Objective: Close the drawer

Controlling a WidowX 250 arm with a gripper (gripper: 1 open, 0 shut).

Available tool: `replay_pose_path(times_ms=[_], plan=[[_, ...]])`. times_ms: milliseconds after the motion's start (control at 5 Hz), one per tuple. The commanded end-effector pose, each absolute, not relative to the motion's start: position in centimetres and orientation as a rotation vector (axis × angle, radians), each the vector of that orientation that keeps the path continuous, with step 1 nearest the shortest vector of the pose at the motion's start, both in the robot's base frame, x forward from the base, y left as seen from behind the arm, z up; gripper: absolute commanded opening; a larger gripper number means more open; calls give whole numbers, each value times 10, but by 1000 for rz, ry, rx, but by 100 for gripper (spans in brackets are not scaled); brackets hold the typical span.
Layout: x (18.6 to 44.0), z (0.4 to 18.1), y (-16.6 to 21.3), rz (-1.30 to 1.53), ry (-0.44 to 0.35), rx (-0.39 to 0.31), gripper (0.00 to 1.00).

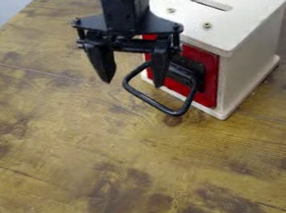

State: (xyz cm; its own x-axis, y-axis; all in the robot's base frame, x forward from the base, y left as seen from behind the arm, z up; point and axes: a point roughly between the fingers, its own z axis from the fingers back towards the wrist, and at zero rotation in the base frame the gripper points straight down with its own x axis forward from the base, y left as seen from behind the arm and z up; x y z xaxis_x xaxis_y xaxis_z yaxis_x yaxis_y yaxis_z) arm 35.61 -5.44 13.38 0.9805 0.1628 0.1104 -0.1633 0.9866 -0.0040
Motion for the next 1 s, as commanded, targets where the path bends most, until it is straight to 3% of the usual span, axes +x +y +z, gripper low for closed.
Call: replay_pose_path(times_ms=[0,800], plan=[[369,155,-48,142,-164,-4,100],[373,156,-54,-69,-167,-11,100]])
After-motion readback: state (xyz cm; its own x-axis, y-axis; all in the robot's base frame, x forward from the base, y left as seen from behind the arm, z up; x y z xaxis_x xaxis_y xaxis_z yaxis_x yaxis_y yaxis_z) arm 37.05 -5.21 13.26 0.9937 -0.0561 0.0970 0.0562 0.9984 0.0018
